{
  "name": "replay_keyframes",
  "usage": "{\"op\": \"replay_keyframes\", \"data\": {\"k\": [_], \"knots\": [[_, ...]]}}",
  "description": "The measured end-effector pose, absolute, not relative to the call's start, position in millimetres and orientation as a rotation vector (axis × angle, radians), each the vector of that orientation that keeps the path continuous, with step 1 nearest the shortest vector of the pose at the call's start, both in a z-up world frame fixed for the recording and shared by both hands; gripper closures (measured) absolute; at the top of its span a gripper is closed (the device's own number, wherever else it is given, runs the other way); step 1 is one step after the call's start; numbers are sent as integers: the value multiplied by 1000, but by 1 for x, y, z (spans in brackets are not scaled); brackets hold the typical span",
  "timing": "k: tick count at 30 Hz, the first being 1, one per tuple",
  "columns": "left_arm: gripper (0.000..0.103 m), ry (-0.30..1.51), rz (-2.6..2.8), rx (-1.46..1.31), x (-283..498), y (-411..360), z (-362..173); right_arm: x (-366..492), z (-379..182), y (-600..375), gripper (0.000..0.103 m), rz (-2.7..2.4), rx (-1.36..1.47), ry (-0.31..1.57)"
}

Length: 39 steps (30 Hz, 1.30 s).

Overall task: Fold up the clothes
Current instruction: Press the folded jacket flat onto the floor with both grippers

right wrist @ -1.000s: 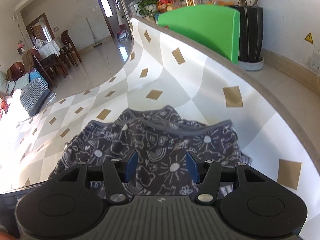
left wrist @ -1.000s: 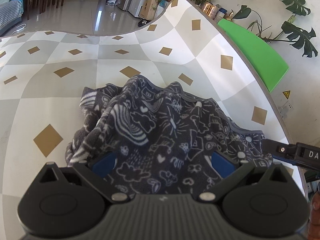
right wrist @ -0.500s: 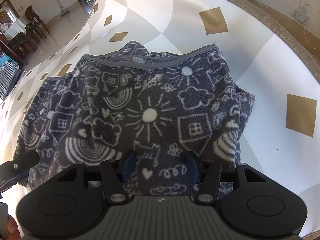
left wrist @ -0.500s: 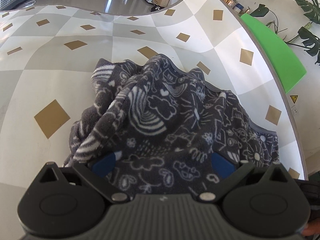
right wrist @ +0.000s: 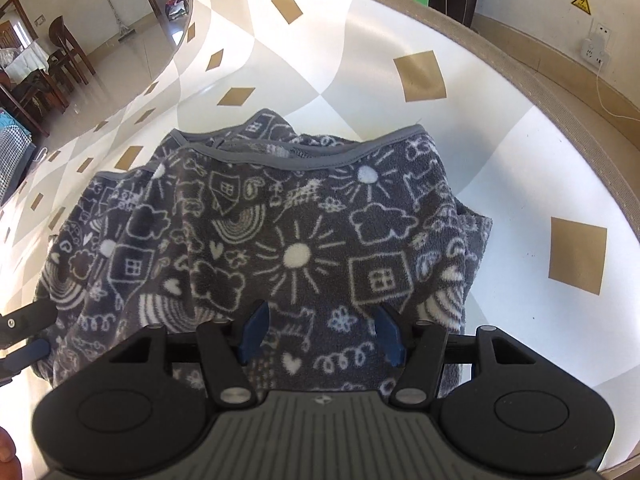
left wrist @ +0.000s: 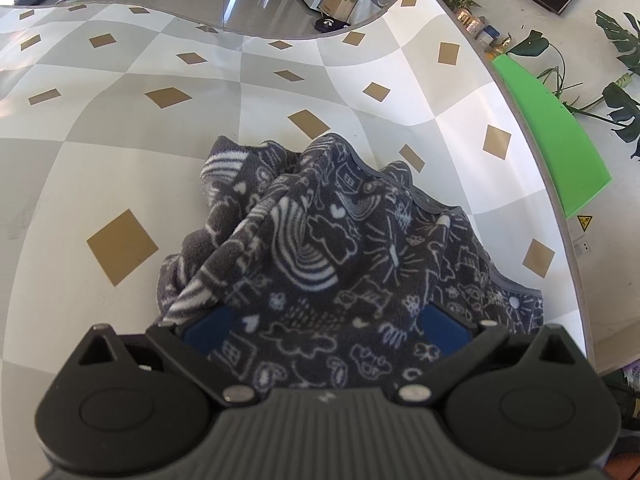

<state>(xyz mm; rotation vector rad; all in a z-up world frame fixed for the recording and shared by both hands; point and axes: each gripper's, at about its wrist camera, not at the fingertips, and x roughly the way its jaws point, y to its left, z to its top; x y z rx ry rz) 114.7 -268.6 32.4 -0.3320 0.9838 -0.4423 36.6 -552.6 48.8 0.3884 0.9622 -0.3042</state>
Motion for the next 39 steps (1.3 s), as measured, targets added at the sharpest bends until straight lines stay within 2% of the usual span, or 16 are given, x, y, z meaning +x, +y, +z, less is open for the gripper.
{"op": "replay_keyframes", "data": {"k": [7,22,28,39], "knots": [[0,923,-523,-262,124,-292,45,45,64,-554,46,-257,418,882],[0,933,-524,-248,166,-330,28,74,48,-575,46,-285,525,902],[0,964,-439,-299,182,-312,6,76,24,-596,51,-405,546,954],[1,978,-399,-212,183,-305,5,77,21,-601,50,-500,493,959]]}}
